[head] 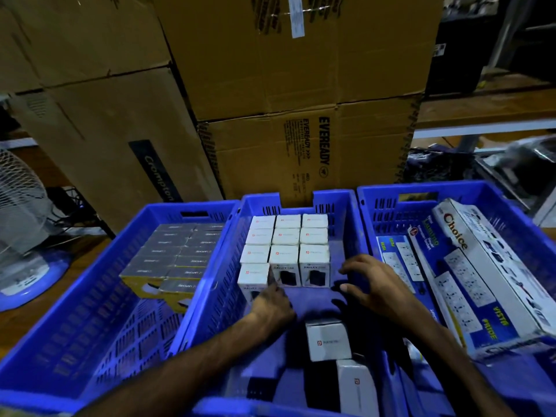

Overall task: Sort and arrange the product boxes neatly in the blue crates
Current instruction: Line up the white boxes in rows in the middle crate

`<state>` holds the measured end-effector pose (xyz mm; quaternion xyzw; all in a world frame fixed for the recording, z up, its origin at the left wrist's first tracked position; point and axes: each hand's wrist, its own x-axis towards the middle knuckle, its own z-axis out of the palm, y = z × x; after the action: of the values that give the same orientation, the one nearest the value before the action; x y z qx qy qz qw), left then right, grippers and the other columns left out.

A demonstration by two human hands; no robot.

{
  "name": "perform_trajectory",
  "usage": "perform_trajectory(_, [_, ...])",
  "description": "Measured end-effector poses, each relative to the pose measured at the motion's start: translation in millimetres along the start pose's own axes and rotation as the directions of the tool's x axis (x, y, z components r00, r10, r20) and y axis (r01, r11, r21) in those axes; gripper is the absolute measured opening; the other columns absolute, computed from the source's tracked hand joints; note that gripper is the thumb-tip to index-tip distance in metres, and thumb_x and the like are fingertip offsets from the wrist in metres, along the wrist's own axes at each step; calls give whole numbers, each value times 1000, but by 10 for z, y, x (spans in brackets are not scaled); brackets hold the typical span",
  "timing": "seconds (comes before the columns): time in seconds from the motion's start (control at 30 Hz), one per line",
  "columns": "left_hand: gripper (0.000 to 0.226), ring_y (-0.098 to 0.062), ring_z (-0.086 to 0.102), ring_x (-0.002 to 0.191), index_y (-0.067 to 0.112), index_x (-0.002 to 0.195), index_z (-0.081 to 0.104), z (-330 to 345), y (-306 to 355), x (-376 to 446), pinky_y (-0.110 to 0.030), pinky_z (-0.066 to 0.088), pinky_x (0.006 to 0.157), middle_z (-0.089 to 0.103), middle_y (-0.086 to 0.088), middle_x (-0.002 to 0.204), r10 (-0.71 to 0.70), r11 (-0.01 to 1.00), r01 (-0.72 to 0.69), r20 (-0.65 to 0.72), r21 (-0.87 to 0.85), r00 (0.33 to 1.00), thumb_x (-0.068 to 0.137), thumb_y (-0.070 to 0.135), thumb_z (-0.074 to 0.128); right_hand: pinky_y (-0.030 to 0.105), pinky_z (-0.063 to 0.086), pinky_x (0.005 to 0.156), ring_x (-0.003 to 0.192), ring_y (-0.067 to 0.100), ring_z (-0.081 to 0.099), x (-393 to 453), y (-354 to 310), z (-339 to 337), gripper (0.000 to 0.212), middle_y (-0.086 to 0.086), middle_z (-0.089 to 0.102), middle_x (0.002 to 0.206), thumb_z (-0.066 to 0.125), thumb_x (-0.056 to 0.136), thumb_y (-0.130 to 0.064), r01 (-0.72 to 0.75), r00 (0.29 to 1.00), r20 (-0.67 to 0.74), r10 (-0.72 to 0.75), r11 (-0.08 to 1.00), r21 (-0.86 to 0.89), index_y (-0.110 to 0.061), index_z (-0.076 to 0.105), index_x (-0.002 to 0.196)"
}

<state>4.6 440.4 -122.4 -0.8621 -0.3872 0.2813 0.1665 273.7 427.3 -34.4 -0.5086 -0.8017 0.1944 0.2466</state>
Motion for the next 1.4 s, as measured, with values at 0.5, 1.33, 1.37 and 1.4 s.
perform_trajectory(0.5, [7, -28, 71, 81, 17, 92, 72, -127, -163, 96, -40, 57, 88, 72, -5, 87, 30, 963, -77, -181, -258, 983, 87, 20, 67, 27, 47, 94, 106, 15, 64, -28, 37, 12, 24, -5, 66, 115, 76, 86, -20, 26, 998, -56, -21, 995, 95, -17, 72, 109])
perform_trajectory(1.33, [47, -9, 67, 97, 35, 110, 60, -636, -35, -457, -38, 59, 85, 70, 10, 109, -186, 299, -10, -68, -954, 980, 68, 46, 79, 35, 49, 98, 110, 16, 65, -56, -105, -140, 22, -3, 70, 117, 75, 90, -17, -52, 998, -40, 58, 991, 124, -16, 73, 112])
perform_trajectory(1.37, [43, -7, 69, 91, 33, 105, 64, -609, -101, -449, -37, 60, 85, 73, 9, 104, -208, 170, -8, -44, -985, 977, 67, 38, 84, 37, 49, 99, 110, 15, 64, -60, -113, -138, 22, -3, 69, 118, 74, 91, -19, -61, 997, -41, 67, 990, 127, -18, 73, 113])
perform_trajectory(1.4, [42, -7, 70, 89, 29, 104, 68, -592, -178, -450, -40, 60, 86, 76, 6, 101, -212, 61, -11, -24, -998, 977, 66, 33, 86, 38, 49, 99, 112, 14, 64, -64, -125, -142, 24, -4, 69, 119, 74, 91, -23, -71, 996, -38, 76, 989, 127, -19, 72, 115])
